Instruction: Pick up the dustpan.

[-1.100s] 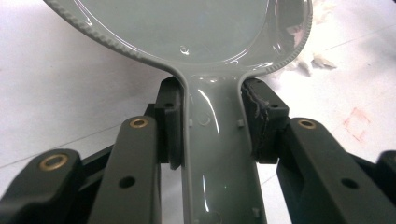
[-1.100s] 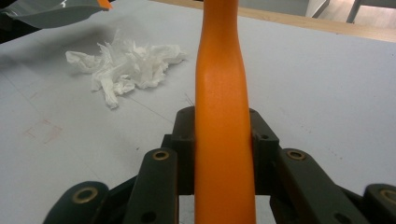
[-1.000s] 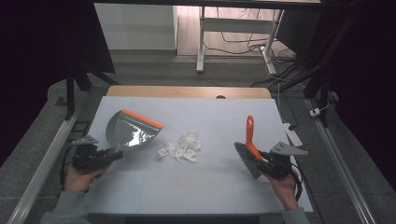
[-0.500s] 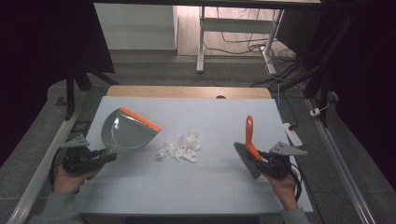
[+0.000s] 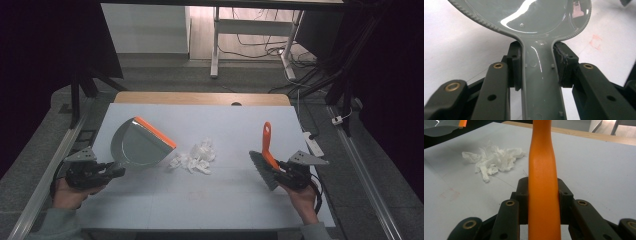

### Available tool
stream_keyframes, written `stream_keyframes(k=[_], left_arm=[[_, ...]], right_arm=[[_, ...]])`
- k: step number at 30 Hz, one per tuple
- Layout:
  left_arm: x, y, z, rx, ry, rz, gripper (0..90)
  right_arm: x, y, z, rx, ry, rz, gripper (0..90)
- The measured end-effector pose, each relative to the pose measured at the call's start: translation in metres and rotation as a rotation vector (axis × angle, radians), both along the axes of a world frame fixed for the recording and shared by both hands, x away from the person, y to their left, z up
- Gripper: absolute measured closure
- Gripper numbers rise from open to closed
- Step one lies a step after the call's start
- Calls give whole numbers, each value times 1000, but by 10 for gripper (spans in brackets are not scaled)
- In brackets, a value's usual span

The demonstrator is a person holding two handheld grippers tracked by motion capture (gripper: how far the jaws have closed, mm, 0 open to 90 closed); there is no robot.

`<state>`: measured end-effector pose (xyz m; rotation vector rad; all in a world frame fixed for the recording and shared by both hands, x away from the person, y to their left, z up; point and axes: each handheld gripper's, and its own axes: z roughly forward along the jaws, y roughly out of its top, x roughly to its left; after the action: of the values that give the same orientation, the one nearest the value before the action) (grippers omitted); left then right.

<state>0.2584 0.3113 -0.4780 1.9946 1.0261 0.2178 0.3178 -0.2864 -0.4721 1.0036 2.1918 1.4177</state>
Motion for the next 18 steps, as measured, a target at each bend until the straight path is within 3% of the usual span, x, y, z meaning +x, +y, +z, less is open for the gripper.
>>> stream_keyframes(k=[18], left_arm=[[-5, 2, 0, -35, 15, -99, 613]], right_arm=[[12, 15, 7, 35, -13, 13, 699]])
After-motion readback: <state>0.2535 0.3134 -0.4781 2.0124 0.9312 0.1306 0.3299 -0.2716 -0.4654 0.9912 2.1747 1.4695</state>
